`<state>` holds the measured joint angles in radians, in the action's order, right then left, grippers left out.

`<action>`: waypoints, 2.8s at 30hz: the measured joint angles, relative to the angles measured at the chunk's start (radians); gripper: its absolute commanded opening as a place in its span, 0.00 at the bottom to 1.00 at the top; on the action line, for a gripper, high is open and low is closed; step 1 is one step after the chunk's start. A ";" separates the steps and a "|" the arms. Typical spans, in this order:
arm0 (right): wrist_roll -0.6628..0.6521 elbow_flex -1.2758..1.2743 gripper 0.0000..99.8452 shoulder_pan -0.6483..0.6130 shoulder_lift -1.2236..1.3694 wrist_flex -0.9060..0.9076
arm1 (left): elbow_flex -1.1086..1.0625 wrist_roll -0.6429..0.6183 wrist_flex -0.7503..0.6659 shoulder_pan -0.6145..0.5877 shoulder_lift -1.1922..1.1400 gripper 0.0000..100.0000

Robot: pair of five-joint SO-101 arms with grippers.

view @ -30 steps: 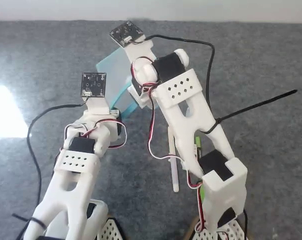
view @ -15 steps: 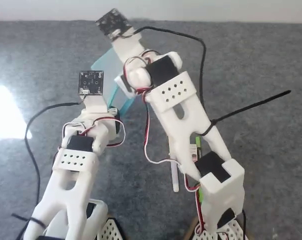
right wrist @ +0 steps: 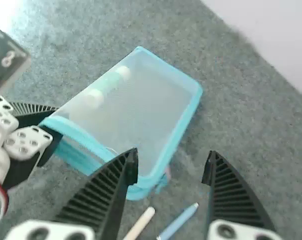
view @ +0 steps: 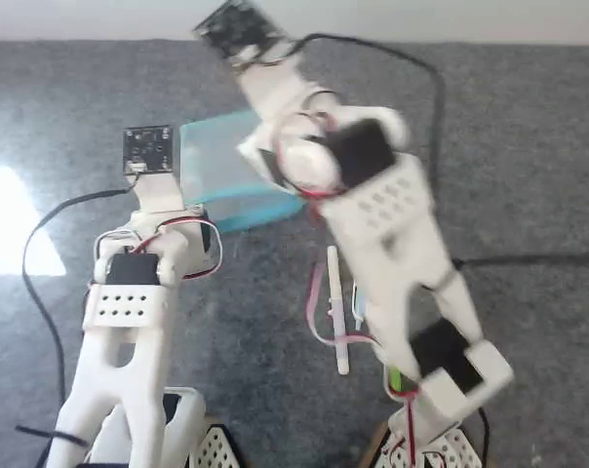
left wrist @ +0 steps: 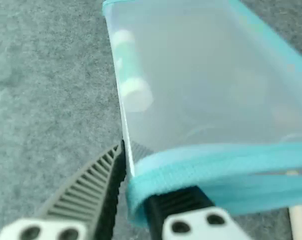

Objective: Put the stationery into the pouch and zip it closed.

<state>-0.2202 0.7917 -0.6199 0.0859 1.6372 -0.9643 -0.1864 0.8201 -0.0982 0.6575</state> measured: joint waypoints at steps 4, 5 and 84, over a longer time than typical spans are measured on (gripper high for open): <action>-0.011 -0.072 0.22 0.068 -0.132 0.115 | 0.000 0.002 0.002 -0.002 0.000 0.01; -0.017 -0.137 0.22 0.087 -0.170 0.115 | 0.000 0.002 0.002 -0.002 0.000 0.01; -0.009 -1.323 0.09 0.453 -0.305 -0.539 | -0.029 0.002 -0.035 -0.002 0.000 0.01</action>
<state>-0.2294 -0.5309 -0.1672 -0.2194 1.0986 -0.9935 -0.1849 0.7848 -0.0997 0.6575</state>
